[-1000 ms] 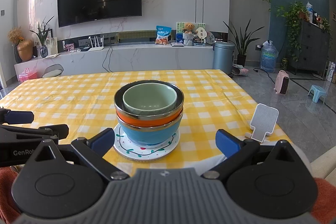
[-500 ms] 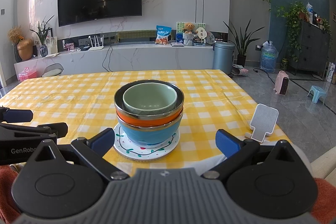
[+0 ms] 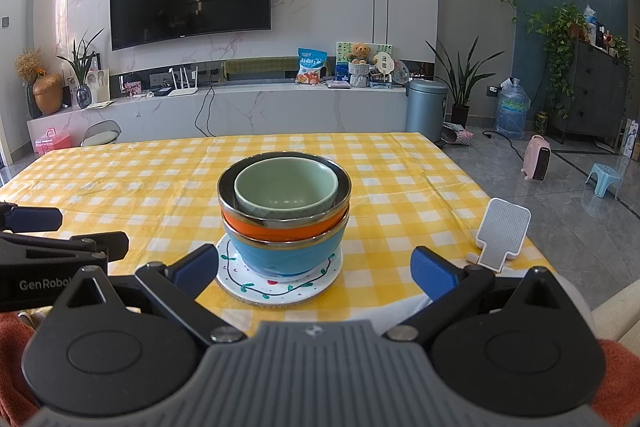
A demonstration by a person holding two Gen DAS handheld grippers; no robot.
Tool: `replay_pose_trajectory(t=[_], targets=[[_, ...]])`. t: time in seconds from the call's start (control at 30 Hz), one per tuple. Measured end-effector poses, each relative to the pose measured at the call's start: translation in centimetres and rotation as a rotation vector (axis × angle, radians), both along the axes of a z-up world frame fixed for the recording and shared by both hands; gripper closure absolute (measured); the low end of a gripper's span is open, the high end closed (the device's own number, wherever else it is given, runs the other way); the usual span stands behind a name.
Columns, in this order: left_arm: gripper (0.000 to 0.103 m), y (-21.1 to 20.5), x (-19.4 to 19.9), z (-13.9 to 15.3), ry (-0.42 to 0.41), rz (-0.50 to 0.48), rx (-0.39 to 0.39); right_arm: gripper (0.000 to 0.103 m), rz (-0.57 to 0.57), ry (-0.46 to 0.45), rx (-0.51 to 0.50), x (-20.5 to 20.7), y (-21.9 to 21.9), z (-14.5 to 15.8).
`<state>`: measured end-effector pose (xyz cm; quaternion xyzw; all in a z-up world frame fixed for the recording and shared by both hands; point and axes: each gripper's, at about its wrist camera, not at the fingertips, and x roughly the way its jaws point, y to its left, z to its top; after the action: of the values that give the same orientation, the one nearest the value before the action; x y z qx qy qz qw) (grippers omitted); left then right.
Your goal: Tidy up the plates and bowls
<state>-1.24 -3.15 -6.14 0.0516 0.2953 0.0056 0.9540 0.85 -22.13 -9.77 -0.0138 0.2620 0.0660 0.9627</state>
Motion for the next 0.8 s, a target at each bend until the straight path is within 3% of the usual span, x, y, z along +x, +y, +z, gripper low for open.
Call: replay_pose_trajectory(t=[0.8], targets=[[0.016,-0.13,-0.01,0.25,-0.001,0.007,-0.004,0.003,0.002,0.001,0.0,-0.01,0.0,0.1]])
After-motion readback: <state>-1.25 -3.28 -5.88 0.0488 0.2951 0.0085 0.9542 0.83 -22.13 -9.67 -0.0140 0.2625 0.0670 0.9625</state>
